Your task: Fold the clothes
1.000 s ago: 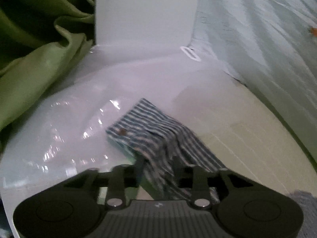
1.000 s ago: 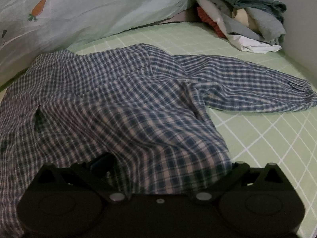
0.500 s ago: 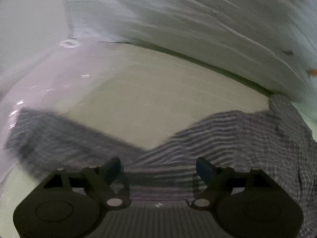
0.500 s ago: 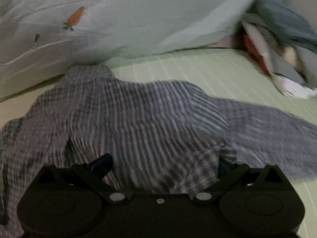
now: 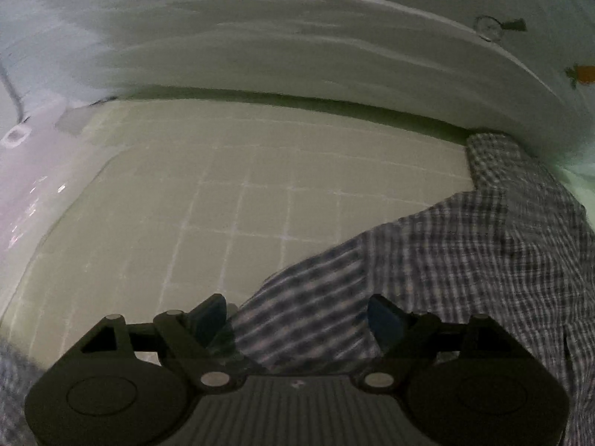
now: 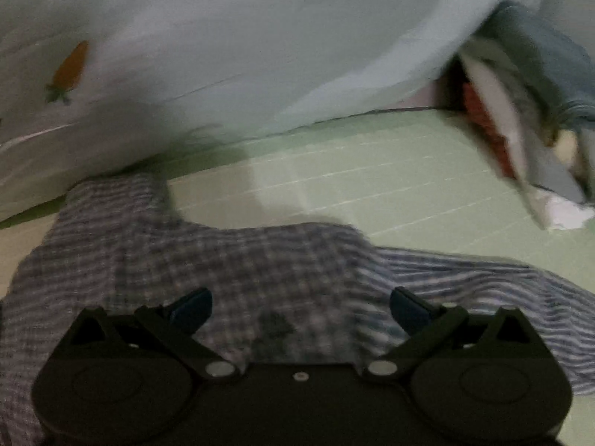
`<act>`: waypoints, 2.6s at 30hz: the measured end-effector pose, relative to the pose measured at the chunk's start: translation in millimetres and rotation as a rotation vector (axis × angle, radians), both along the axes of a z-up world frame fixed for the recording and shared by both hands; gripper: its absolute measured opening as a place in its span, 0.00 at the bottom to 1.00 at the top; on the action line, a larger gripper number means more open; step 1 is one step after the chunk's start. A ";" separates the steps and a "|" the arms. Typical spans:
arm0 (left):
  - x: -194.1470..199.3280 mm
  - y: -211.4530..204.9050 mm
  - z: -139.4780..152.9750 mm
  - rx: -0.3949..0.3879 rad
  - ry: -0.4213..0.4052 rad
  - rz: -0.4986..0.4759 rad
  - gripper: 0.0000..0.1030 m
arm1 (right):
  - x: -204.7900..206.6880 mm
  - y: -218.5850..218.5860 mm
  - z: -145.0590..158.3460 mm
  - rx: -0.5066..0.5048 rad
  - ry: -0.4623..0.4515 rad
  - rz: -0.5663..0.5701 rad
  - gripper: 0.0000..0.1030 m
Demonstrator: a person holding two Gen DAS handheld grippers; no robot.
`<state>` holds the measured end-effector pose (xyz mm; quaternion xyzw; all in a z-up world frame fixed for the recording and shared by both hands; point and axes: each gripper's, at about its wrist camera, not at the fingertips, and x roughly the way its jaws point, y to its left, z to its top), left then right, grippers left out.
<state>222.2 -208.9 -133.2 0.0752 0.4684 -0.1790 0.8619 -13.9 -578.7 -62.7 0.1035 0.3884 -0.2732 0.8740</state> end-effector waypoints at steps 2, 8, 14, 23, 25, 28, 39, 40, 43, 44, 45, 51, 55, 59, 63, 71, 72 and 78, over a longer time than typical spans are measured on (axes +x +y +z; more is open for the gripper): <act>4.1 -10.7 -0.5 -0.004 -0.009 -0.045 0.81 | 0.3 2.2 8.0 -0.057 -0.018 0.053 1.00; 22.8 -60.5 -3.8 -0.031 -0.015 -0.195 0.81 | 60.4 11.4 -2.6 -0.030 -0.019 0.357 0.99; 33.3 -105.0 -6.7 -0.087 0.023 -0.290 0.73 | 128.7 29.3 -35.9 0.019 0.088 0.483 0.74; 63.0 -140.3 -4.4 -0.041 -0.130 -0.358 0.02 | 161.9 30.7 -37.5 -0.005 0.081 0.528 0.03; 83.1 -149.9 1.9 -0.046 -0.177 -0.316 0.02 | 169.8 23.3 -30.7 -0.006 0.051 0.500 0.03; 112.1 -160.4 14.9 -0.030 -0.206 -0.196 0.08 | 154.7 16.0 -18.3 -0.005 0.011 0.454 0.05; 13.8 -7.1 44.4 -0.144 -0.159 0.030 0.75 | 54.3 -10.6 23.5 0.001 -0.127 0.268 0.90; -6.2 13.6 41.8 -0.124 -0.148 0.056 0.75 | 22.2 -13.4 23.8 0.000 -0.123 0.244 0.92; -64.8 69.0 30.3 -0.077 -0.072 0.124 0.75 | -66.2 -18.2 14.9 0.020 -0.060 0.189 0.96; -82.7 87.3 27.1 -0.071 -0.043 0.145 0.75 | -91.8 -19.4 9.5 0.038 -0.035 0.173 0.96; -99.9 102.7 22.8 -0.064 -0.019 0.172 0.75 | -114.8 -20.2 5.5 0.055 -0.013 0.156 0.96; -171.9 166.5 7.9 -0.073 0.077 0.317 0.75 | -190.4 -5.8 -21.2 0.121 0.067 0.111 0.86; -193.1 177.3 6.1 -0.109 0.095 0.344 0.75 | -202.0 1.1 -33.1 0.133 0.081 0.107 0.78; -205.2 170.8 4.6 -0.125 0.103 0.306 0.73 | -212.9 7.7 -42.0 0.134 0.096 0.111 0.51; -217.1 156.8 -0.3 -0.086 0.072 0.263 0.41 | -223.4 6.9 -38.8 0.150 0.061 0.166 0.02; -239.6 150.2 2.3 -0.068 0.040 0.266 0.03 | -267.6 0.6 -27.2 0.156 0.056 0.130 0.01; -244.6 150.9 4.0 -0.066 0.040 0.269 0.04 | -276.1 2.3 -22.5 0.151 0.056 0.128 0.01; -267.1 148.1 2.7 -0.037 0.060 0.285 0.09 | -303.6 12.4 -33.3 0.185 0.117 0.124 0.02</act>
